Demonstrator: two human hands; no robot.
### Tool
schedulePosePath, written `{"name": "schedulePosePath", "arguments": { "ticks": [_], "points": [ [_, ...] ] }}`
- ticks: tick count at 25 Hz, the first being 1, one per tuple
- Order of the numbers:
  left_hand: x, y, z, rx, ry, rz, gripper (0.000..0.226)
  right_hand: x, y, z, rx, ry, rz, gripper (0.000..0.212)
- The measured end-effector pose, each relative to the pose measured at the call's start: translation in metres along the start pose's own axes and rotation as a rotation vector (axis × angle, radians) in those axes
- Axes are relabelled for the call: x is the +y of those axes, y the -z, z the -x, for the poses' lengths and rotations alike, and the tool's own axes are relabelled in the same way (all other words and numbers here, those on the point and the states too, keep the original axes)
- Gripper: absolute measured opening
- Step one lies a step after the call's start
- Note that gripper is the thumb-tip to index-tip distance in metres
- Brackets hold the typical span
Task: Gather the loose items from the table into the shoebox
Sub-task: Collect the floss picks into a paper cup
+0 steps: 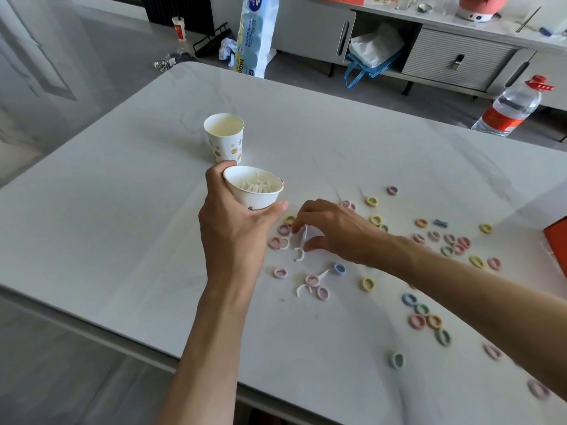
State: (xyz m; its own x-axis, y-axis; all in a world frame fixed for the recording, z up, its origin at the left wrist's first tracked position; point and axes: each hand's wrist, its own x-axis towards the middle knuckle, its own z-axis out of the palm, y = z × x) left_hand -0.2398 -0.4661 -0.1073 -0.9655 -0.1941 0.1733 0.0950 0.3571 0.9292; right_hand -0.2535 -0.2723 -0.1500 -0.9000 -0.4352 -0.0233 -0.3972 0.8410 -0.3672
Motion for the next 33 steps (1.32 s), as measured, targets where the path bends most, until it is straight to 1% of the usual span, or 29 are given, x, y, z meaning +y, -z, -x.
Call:
{"name": "schedulePosePath", "arguments": {
  "ticks": [3, 5, 8, 10, 12, 15, 18, 20, 23, 26, 29, 31, 33],
  "points": [
    [-0.001, -0.001, 0.0, -0.006, -0.006, 0.001, 0.069, -0.003, 0.002, -0.003, -0.011, -0.034, -0.028, 0.043],
    [-0.002, -0.001, 0.001, -0.008, -0.011, 0.001, 0.069, -0.005, 0.003, -0.006, -0.052, -0.056, -0.013, 0.037],
    [-0.002, -0.001, 0.0, -0.02, -0.01, 0.008, 0.069, -0.007, 0.005, -0.001, -0.073, -0.085, 0.066, 0.022],
    [-0.003, 0.0, -0.001, -0.027, -0.005, 0.012, 0.07, -0.01, 0.001, 0.009, -0.078, -0.134, 0.105, 0.021],
    [-0.003, 0.0, -0.001, -0.037, -0.003, 0.008, 0.07, -0.015, -0.003, 0.022, -0.085, -0.179, 0.094, 0.019],
    [-0.002, -0.001, 0.001, -0.051, -0.003, 0.013, 0.07, -0.021, -0.003, 0.039, -0.085, -0.121, 0.032, 0.017],
    [0.0, -0.001, 0.002, -0.06, 0.005, 0.021, 0.068, -0.02, 0.003, 0.048, -0.126, -0.035, 0.01, 0.027],
    [0.002, -0.002, 0.003, -0.065, 0.009, 0.042, 0.064, -0.019, 0.001, 0.05, -0.132, 0.0, 0.064, 0.031],
    [0.003, -0.004, 0.007, -0.086, 0.011, 0.087, 0.061, -0.023, -0.005, 0.044, -0.115, 0.051, 0.15, 0.022],
    [0.002, -0.005, 0.007, -0.088, 0.005, 0.077, 0.061, -0.028, -0.005, 0.033, -0.121, 0.079, 0.233, 0.011],
    [0.0, -0.003, 0.003, -0.079, 0.005, 0.033, 0.067, -0.029, -0.006, 0.028, -0.145, 0.13, 0.366, 0.01],
    [-0.002, -0.003, 0.002, -0.079, -0.002, 0.006, 0.071, -0.026, -0.004, 0.03, -0.162, 0.113, 0.392, 0.011],
    [-0.002, -0.003, 0.003, -0.087, -0.004, 0.013, 0.07, -0.023, 0.009, 0.029, -0.145, -0.002, 0.325, 0.013]
  ]
}}
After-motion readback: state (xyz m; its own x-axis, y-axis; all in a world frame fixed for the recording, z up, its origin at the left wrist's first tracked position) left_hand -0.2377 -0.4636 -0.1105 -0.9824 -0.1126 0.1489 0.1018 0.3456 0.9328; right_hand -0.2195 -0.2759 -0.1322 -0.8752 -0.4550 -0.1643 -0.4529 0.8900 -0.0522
